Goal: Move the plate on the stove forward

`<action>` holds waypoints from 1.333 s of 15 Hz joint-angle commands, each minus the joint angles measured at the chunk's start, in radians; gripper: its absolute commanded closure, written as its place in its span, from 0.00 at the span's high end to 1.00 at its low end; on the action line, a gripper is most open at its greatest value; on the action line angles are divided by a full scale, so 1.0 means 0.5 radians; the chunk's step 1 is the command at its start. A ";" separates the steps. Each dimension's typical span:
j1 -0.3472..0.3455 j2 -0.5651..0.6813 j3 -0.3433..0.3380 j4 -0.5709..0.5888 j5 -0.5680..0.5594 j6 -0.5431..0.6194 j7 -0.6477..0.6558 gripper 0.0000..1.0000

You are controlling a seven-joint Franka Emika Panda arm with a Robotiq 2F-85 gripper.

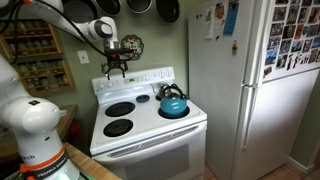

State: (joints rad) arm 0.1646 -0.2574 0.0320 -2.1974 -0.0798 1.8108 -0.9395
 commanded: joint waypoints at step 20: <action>-0.076 0.812 0.068 0.218 0.630 1.152 0.631 1.00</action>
State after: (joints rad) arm 0.1471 0.0721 0.0443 -2.1336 0.2993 2.3832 -0.7549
